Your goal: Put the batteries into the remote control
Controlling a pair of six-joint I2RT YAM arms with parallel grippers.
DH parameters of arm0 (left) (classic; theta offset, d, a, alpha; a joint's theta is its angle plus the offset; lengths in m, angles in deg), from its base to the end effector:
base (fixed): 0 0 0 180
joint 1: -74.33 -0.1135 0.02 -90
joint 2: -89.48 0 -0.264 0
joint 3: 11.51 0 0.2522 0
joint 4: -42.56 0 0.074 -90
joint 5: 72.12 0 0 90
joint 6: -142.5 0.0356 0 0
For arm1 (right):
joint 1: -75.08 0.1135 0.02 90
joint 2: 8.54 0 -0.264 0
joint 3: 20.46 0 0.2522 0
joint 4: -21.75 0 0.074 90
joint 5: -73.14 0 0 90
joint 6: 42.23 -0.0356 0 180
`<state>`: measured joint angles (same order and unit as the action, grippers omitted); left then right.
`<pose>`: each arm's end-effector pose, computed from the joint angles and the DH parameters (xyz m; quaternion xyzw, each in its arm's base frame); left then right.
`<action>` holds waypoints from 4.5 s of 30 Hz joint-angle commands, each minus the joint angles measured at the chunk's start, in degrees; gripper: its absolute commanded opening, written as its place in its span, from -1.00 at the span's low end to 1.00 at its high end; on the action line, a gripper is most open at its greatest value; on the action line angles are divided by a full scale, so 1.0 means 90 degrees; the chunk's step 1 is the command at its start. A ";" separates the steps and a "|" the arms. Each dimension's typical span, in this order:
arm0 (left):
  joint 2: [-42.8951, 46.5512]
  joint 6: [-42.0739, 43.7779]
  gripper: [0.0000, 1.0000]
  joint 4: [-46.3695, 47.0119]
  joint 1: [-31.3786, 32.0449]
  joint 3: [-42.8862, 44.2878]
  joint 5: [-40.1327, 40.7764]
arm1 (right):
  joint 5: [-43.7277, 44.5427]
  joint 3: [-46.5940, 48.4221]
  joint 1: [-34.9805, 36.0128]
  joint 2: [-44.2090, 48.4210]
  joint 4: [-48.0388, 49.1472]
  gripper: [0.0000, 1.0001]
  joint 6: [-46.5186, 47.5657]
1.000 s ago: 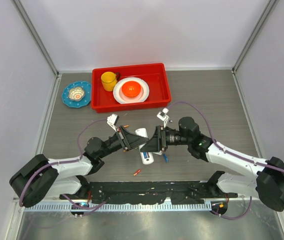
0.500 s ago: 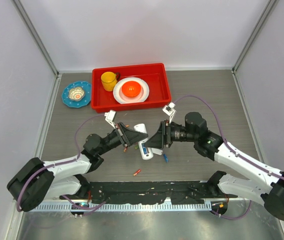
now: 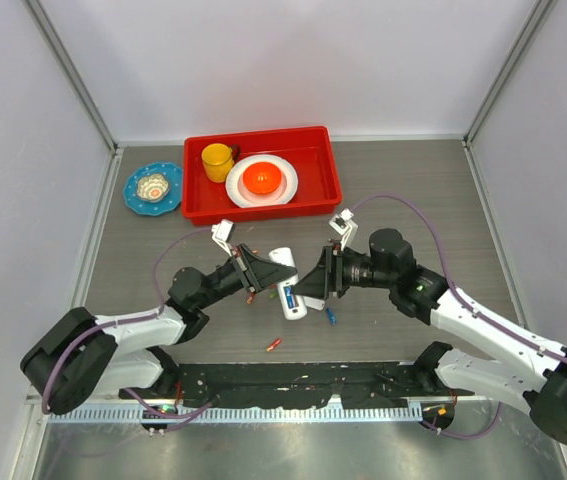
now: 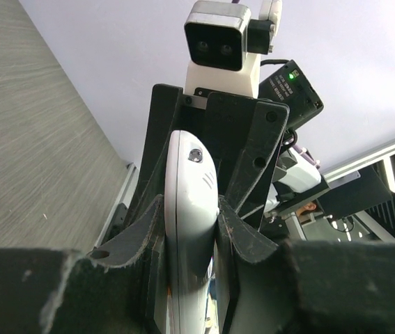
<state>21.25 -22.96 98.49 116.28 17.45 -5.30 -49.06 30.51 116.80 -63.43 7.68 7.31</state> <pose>0.1539 -0.1572 0.2296 -0.0143 0.6066 -0.7337 0.3056 0.1507 0.1598 0.2801 -0.1716 0.7754 0.5403 0.2782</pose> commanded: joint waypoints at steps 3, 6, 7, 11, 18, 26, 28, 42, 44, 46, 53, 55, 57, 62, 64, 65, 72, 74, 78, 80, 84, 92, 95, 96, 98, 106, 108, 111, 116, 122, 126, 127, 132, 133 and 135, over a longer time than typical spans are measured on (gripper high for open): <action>-0.0173 -0.0258 -1.00 0.0841 -0.0023 0.0283 -0.0286 | -0.0054 -0.0062 -0.0026 -0.0141 0.0689 0.18 -0.0044; -0.0212 -0.0258 -0.99 0.0860 -0.0023 0.0274 -0.0286 | 0.0004 -0.0082 -0.0016 -0.0122 0.0709 0.18 -0.0074; -0.0222 -0.0258 -0.99 0.0899 -0.0023 0.0284 -0.0276 | 0.0014 -0.0082 -0.0025 -0.0073 0.0709 0.18 -0.0074; -0.0242 -0.0317 -0.99 0.0977 -0.0023 0.0274 -0.0276 | -0.0035 -0.0101 -0.0026 -0.0150 0.0670 0.17 -0.0045; -0.0105 -0.0404 -0.99 0.0987 -0.0023 0.0274 -0.0286 | 0.0014 -0.0140 -0.0035 -0.0336 0.0650 0.12 -0.0074; 0.0217 -0.0112 -1.00 0.0490 -0.0033 0.0167 -0.0159 | -0.0006 -0.0014 -0.0035 -0.0200 0.0612 0.17 -0.0093; 0.0285 0.0054 -1.00 0.0314 -0.0033 0.0137 -0.0130 | -0.0054 0.0094 -0.0035 -0.0093 0.0553 0.21 -0.0084; 0.0393 0.0221 -1.00 -0.0214 -0.0325 0.0030 0.0134 | -0.0163 0.0475 -0.0113 0.0415 -0.0090 0.29 0.0101; 0.0471 0.0221 -0.99 -0.0350 -0.0423 0.0001 0.0124 | 0.0130 0.0475 -0.0152 0.0532 -0.0295 0.29 0.0209; 0.0714 0.0191 -0.99 -0.0545 -0.0666 -0.0048 0.0105 | 0.1143 0.0436 -0.0172 0.0786 -0.0578 0.28 0.0461; 0.2208 0.0113 -1.00 -0.2339 -0.1848 -0.0517 -0.0080 | 0.3324 0.0085 -0.0182 0.0358 -0.1478 0.19 0.1106; 0.2734 0.0025 -1.00 -0.2761 -0.2209 -0.0508 -0.0120 | 0.3441 0.0074 -0.0162 -0.0060 -0.1440 0.15 0.1234; 0.2990 0.0025 -1.00 -0.3259 -0.2453 -0.0459 -0.0324 | 0.3500 -0.0004 -0.0172 -0.0316 -0.1303 0.13 0.1507; 0.3303 -0.0169 -1.00 -0.3536 -0.2981 -0.0293 -0.1183 | 0.4220 0.0307 0.0042 -0.1184 -0.1146 0.08 0.2102; 0.3303 -0.0384 -1.00 -0.3195 -0.3216 -0.0331 -0.1515 | 0.4573 0.0561 0.0237 -0.1526 -0.1263 0.08 0.2201; 0.3265 -0.0443 -1.00 -0.3067 -0.3255 -0.0351 -0.1594 | 0.4778 0.0795 0.0248 -0.1837 -0.1264 0.08 0.2221; 0.2952 -0.0902 -0.99 -0.1846 -0.3324 -0.0507 -0.1741 | 0.4120 0.1294 0.0258 -0.3106 -0.0307 0.14 0.2055; 0.2971 -0.0971 -1.00 -0.1621 -0.3314 -0.0527 -0.1770 | 0.3882 0.1664 0.0296 -0.3421 -0.0365 0.13 0.2006; 0.3225 -0.0903 -1.00 -0.1737 -0.3314 -0.0546 -0.1809 | 0.3930 0.2056 0.0735 -0.4046 -0.0414 0.25 0.2036; 0.3313 -0.0893 -1.00 -0.1825 -0.3314 -0.0556 -0.1867 | 0.4037 0.2241 0.0872 -0.4222 -0.0472 0.30 0.1987; 0.3372 -0.0912 -1.00 -0.1806 -0.3314 -0.0683 -0.1868 | 0.4320 0.2515 0.1068 -0.4671 -0.0667 0.48 0.1831; 0.3382 -0.0932 -1.00 -0.1767 -0.3314 -0.0722 -0.1887 | 0.5110 0.2984 0.1468 -0.5238 -0.1078 0.49 0.1626; 0.3352 -0.0932 -0.99 -0.1777 -0.3314 -0.0732 -0.1956 | 0.5161 0.2936 0.1488 -0.5316 -0.1059 0.50 0.1538; 0.3343 -0.0932 -1.00 -0.1777 -0.3314 -0.0751 -0.1975 | 0.5160 0.2936 0.1498 -0.5336 -0.1049 0.49 0.1508; 0.3352 -0.0951 -1.00 -0.1767 -0.3314 -0.0771 -0.1975 | 0.5209 0.2945 0.1517 -0.5356 -0.1049 0.50 0.1479; 0.3342 -0.0942 -1.00 -0.1786 -0.3314 -0.0810 -0.1946 | 0.5151 0.3033 0.1595 -0.5600 -0.1068 0.44 0.1450; 0.3352 -0.0942 -1.00 -0.1806 -0.3314 -0.0839 -0.1936 | 0.5141 0.3072 0.1634 -0.5639 -0.1078 0.41 0.1440; 0.3352 -0.0942 -1.00 -0.1806 -0.3314 -0.0840 -0.1917 | 0.5199 0.3160 0.1713 -0.5736 -0.1185 0.38 0.1440; 0.3352 -0.0932 -1.00 -0.1806 -0.3314 -0.0800 -0.1936 | 0.5248 0.3189 0.1742 -0.5824 -0.1254 0.33 0.1411; 0.3381 -0.0942 -1.00 -0.1845 -0.3314 -0.0839 -0.1936 | 0.5512 0.3219 0.1849 -0.5844 -0.1498 0.29 0.1430; 0.3401 -0.0951 -1.00 -0.1855 -0.3324 -0.0878 -0.1926 | 0.5639 0.3190 0.1898 -0.5854 -0.1625 0.24 0.1411; 0.3411 -0.0951 -1.00 -0.1874 -0.3314 -0.0879 -0.1926 | 0.5639 0.3170 0.1908 -0.5863 -0.1615 0.23 0.1411; 0.3421 -0.0951 -1.00 -0.1874 -0.3314 -0.0898 -0.1926 | 0.5659 0.3043 0.1937 -0.5805 -0.1586 0.05 0.1391; 0.3430 -0.0951 -0.99 -0.1874 -0.3314 -0.0898 -0.1936 | 0.5678 0.3014 0.1937 -0.5776 -0.1586 0.02 0.1401; 0.3421 -0.0951 -1.00 -0.1874 -0.3314 -0.0898 -0.1926 | 0.5717 0.2946 0.1937 -0.5640 -0.1605 -0.11 0.1478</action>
<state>51.26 -31.14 79.10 86.66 9.41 -22.11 1.30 57.81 133.63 -115.30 -5.11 20.68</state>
